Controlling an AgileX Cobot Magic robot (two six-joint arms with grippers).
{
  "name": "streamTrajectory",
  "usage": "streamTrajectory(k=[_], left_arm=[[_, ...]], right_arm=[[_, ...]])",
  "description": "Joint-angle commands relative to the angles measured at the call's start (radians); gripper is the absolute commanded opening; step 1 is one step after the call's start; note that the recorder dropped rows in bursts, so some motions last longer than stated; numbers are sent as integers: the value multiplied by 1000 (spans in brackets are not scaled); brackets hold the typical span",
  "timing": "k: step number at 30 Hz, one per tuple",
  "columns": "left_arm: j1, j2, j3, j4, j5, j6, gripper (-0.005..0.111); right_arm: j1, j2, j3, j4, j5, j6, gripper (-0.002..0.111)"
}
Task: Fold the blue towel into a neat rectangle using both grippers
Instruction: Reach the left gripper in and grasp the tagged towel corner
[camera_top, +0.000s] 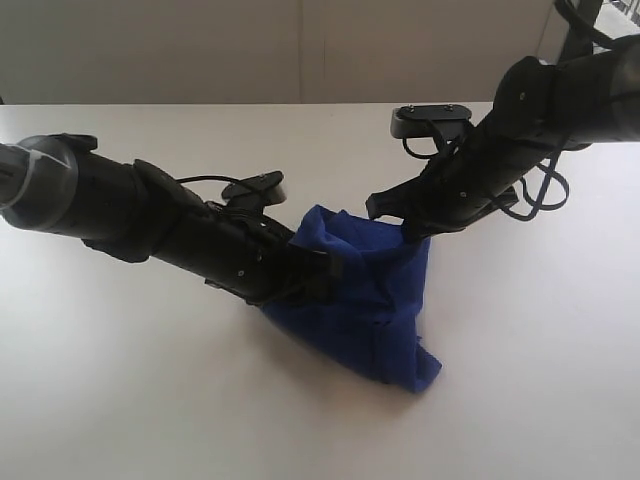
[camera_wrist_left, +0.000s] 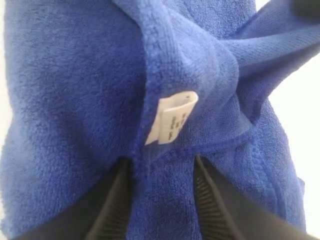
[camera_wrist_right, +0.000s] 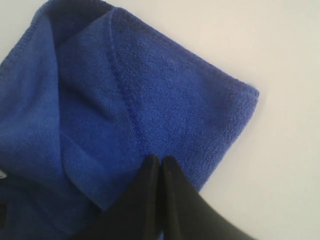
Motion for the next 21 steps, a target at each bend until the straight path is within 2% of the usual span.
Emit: streamTrajectory(k=[1, 6, 8, 15, 21], left_arm=[[-5, -3, -3, -6, -17, 8, 45], [-5, -5, -3, -6, -76, 52, 45], [-5, -5, -3, -6, -88, 52, 41], [-5, -9, -3, 63, -115, 52, 0], [-3, -74, -3, 116, -123, 52, 0]], right_arm=[[-2, -10, 4, -8, -11, -6, 0], [-2, -10, 4, -8, -13, -6, 0], [-2, -10, 4, -8, -17, -6, 0], [-2, -10, 4, -5, -37, -6, 0], [-2, -18, 4, -12, -37, -6, 0]])
